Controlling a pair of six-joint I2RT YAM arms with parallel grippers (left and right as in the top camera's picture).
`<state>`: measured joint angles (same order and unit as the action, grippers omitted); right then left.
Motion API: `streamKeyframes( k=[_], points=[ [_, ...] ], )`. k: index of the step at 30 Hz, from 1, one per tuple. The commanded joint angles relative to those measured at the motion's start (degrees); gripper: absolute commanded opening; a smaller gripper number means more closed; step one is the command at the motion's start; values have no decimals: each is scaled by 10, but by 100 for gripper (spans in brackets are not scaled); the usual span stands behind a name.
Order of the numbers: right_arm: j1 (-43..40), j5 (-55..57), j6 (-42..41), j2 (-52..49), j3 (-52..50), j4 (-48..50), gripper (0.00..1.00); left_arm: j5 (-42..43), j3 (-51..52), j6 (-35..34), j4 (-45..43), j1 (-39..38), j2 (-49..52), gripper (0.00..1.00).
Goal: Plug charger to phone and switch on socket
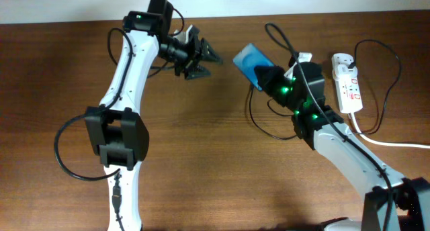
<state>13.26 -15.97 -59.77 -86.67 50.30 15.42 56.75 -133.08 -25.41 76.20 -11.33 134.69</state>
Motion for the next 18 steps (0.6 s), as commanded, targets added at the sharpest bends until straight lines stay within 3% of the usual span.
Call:
streamKeyframes(
  k=[1,3,6,9,18],
  points=[
    [2,-13,-80,27,7,57,4,200,-3,50,-61,14,3,57],
    [10,-6,-104,27,7,88,4,253,-3,12,-106,15,3,57],
    [36,41,-148,27,7,106,4,228,-3,-32,-118,15,3,52],
    [71,98,-173,27,7,108,4,188,-3,-41,-118,15,3,45],
    [95,145,-246,25,7,140,4,159,-3,-47,-141,6,3,45]
  ],
)
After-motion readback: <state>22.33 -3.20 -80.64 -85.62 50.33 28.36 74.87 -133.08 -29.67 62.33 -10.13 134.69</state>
